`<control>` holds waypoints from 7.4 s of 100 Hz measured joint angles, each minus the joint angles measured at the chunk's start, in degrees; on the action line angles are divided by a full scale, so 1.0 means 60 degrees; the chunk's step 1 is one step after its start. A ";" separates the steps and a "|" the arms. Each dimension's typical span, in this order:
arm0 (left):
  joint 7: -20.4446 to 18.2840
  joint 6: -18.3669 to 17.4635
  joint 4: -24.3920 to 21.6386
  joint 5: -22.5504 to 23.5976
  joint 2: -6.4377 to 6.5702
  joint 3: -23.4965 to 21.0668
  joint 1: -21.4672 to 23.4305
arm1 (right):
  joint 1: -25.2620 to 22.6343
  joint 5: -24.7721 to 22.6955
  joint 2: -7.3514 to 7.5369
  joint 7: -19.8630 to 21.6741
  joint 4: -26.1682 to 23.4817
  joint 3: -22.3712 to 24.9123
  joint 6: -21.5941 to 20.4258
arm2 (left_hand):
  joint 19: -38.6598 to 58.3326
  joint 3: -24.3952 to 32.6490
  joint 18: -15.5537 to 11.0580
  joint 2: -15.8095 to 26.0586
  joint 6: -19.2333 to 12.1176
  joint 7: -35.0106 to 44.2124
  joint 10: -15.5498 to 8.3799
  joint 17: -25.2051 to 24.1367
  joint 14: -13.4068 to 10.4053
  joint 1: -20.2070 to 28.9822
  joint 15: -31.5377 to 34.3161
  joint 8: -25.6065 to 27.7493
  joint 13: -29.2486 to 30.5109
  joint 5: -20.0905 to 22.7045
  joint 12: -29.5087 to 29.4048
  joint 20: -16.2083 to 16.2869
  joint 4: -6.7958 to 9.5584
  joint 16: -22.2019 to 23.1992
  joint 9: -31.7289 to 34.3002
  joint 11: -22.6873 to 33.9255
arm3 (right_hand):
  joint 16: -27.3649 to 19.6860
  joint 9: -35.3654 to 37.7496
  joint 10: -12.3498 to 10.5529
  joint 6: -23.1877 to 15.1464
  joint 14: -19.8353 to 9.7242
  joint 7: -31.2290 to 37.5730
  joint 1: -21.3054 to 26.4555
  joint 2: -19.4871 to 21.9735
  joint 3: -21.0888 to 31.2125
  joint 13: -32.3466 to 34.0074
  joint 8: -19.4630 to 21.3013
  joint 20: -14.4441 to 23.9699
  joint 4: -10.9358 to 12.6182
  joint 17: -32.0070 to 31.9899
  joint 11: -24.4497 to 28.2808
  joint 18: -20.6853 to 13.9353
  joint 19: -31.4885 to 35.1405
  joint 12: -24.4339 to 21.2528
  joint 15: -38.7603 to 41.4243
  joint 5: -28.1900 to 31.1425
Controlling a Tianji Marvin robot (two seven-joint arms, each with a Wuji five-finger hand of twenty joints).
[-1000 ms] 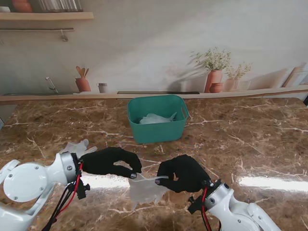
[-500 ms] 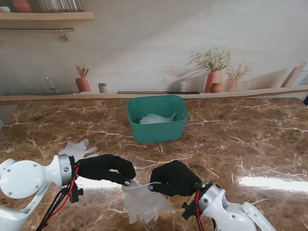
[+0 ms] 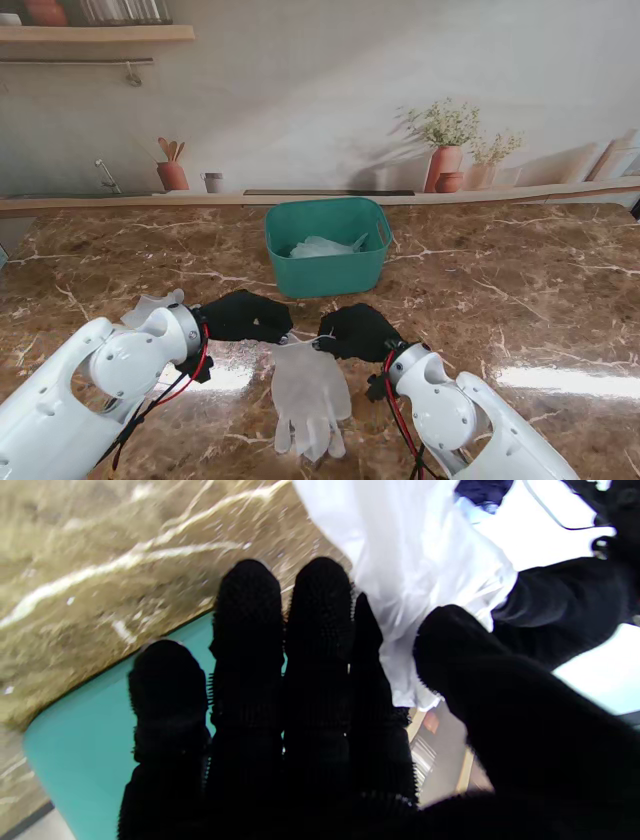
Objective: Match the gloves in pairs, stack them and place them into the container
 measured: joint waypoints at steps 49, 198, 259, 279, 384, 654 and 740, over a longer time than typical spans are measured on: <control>0.2826 0.1176 0.2122 0.1834 -0.0598 0.2406 -0.1598 | 0.1761 -0.1491 -0.0454 -0.2408 0.2762 -0.1309 0.1068 | 0.0851 -0.0057 -0.0012 0.0000 -0.0007 0.0328 -0.0076 0.0362 0.0113 0.0000 0.0743 -0.0302 0.0213 -0.0095 0.0244 0.0344 0.0000 0.0503 0.0000 0.0445 | 0.0250 0.0000 0.0000 -0.0110 0.0000 0.0000 0.0000 0.0002 0.0000 -0.0004 -0.0021 0.0000 0.0000 0.0089 0.0153 -0.0023 -0.0006 0.0374 0.0379 0.0000; 0.0330 0.0093 0.0814 0.5202 -0.0265 -0.2872 0.0721 | 0.0543 -0.3319 -0.0260 -0.2680 0.1310 0.0145 0.2908 | -0.1091 0.7363 -0.0813 -0.2883 0.0551 -0.4934 -0.0627 -0.0623 -0.0500 -0.4167 -0.1103 -0.8417 -0.1842 0.0220 -0.1103 -0.1431 0.0352 -0.0868 -0.2166 -0.0594 | -0.2133 -0.5092 -0.0074 0.0615 -0.0337 -0.5738 -0.1351 0.0624 -0.2823 -0.4170 -0.0523 -0.1214 0.1373 -0.3066 -0.3177 -0.0801 -0.4885 -0.2351 -0.4898 -0.3456; 0.0414 0.2784 0.3960 0.6107 -0.0036 -0.1620 -0.1135 | 0.0720 -0.3014 -0.0280 -0.2542 0.1298 -0.0011 0.2989 | -0.1594 0.7023 -0.0748 -0.3566 0.1369 -0.6231 -0.0865 -0.0661 -0.0483 -0.5002 0.0546 -0.9086 -0.2329 -0.0437 0.2215 -0.0612 0.0138 0.2406 -0.2861 0.0964 | -0.2133 -0.5085 -0.0074 0.0615 -0.0337 -0.5722 -0.1350 0.0624 -0.2761 -0.4160 -0.0532 -0.1214 0.1374 -0.2899 -0.3177 -0.0762 -0.4756 -0.2353 -0.4736 -0.3456; 0.0986 0.3168 0.4639 0.5947 -0.0032 -0.1017 -0.1510 | 0.0718 -0.2927 -0.0285 -0.2517 0.1310 -0.0002 0.2989 | -0.1596 0.6842 -0.0748 -0.3566 0.1434 -0.6341 -0.0884 -0.0665 -0.0379 -0.5016 0.1029 -0.9187 -0.2329 -0.0679 0.2842 -0.0286 0.0124 0.2947 -0.2861 0.1458 | -0.2133 -0.5082 -0.0074 0.0615 -0.0337 -0.5720 -0.1350 0.0624 -0.2720 -0.4160 -0.0534 -0.1214 0.1374 -0.2899 -0.3177 -0.0752 -0.4755 -0.2353 -0.4736 -0.3456; 0.2861 0.4194 0.5349 0.4443 -0.0386 -0.0427 -0.1878 | 0.0670 -0.2769 -0.0302 -0.2486 0.1376 0.0117 0.2876 | -0.0228 0.0800 -0.0524 -0.0944 -0.1429 0.0570 -0.0773 -0.0677 -0.0123 -0.1210 0.1375 -0.1028 -0.1732 0.0291 0.2086 0.0096 0.0093 0.2768 -0.1928 0.1323 | -0.2133 -0.4951 -0.0074 0.0615 -0.0337 -0.5673 -0.1350 0.0717 -0.2239 -0.4153 -0.0623 -0.1214 0.1374 -0.2817 -0.3007 -0.0744 -0.4750 -0.2353 -0.4736 -0.3369; 0.2803 0.0092 -0.1803 -0.2327 -0.0886 -0.1483 0.2093 | -0.1758 -0.1101 -0.0233 -0.1773 -0.1899 0.1149 -0.0772 | -0.1848 0.5499 -0.0107 -0.2799 -0.1150 -0.0363 -0.0808 -0.0791 0.0112 -0.3359 0.0909 -0.1518 -0.1305 0.1825 0.2680 0.1071 -0.0316 0.2528 -0.0973 0.0947 | -0.1175 -0.6162 -0.0033 0.1481 -0.0331 -0.6780 -0.2434 0.0066 -0.3205 -0.4997 -0.0754 0.0332 0.1435 -0.3664 -0.3223 -0.0731 -0.5291 -0.1643 -0.4628 -0.4742; 0.2735 0.0102 -0.1893 -0.2300 -0.0915 -0.1552 0.2189 | -0.1395 -0.2634 -0.0428 -0.4103 -0.1068 0.0290 -0.1612 | -0.1849 0.5499 -0.0105 -0.2798 -0.1151 -0.0364 -0.0807 -0.0791 0.0114 -0.3359 0.0909 -0.1919 -0.1305 0.1830 0.2953 0.1181 -0.0316 0.2528 -0.0973 0.0947 | -0.0416 -0.3561 -0.0640 -0.1791 -0.0442 -0.1258 0.0890 -0.0701 -0.3887 -0.4201 -0.1092 0.0966 0.0882 -0.3280 -0.0998 -0.0609 -0.4696 0.0612 -0.3147 -0.1400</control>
